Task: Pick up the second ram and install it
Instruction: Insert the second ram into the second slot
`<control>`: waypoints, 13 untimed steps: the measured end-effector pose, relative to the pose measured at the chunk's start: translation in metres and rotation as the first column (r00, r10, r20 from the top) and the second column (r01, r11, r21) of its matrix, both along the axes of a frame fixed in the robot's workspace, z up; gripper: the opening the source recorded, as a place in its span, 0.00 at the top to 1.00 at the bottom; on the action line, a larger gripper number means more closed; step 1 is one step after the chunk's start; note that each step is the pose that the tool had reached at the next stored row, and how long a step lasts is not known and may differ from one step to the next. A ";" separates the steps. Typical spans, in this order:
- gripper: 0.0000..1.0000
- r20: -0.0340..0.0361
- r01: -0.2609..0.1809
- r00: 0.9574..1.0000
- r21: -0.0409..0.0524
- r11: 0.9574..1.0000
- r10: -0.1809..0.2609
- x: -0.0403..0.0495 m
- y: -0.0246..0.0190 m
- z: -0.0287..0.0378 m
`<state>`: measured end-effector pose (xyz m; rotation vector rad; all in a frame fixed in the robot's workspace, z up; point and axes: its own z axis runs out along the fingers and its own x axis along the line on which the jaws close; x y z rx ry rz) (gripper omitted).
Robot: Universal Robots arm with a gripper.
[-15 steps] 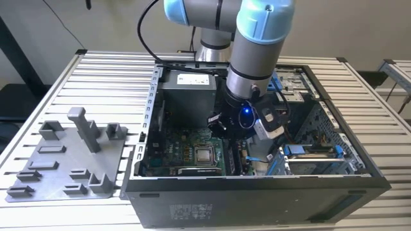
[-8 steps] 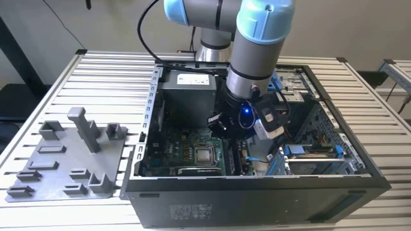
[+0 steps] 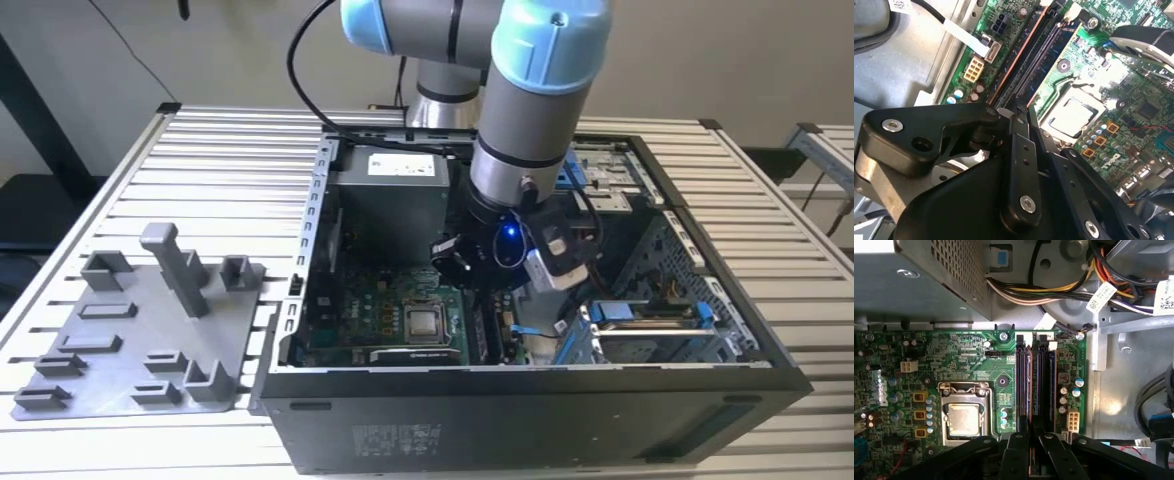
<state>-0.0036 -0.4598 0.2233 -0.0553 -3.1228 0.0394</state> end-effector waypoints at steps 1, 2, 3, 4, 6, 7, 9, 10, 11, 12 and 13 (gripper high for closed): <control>0.86 0.000 0.000 1.000 0.000 1.000 0.000 0.0000 0.0000 0.0000; 0.86 0.000 0.000 1.000 0.000 1.000 0.000 0.0000 0.0000 0.0000; 0.86 0.000 0.001 1.000 0.000 1.000 -0.001 0.0000 0.0000 0.0001; 0.86 -0.001 0.001 1.000 0.000 1.000 -0.001 0.0000 0.0000 0.0001; 0.86 -0.003 0.000 1.000 -0.001 1.000 0.000 0.0001 0.0000 -0.0006; 0.86 -0.004 0.001 1.000 -0.001 1.000 -0.001 0.0000 0.0000 -0.0008; 0.86 -0.004 0.002 1.000 -0.001 1.000 -0.002 0.0001 0.0000 -0.0017; 0.86 -0.004 0.005 1.000 -0.001 1.000 -0.005 0.0001 0.0000 -0.0020; 0.86 -0.004 0.007 1.000 -0.001 1.000 -0.007 0.0001 0.0000 -0.0024; 0.86 -0.004 0.008 1.000 -0.001 1.000 -0.008 0.0002 0.0000 -0.0026; 0.86 -0.004 0.009 1.000 -0.001 1.000 -0.009 0.0002 0.0000 -0.0027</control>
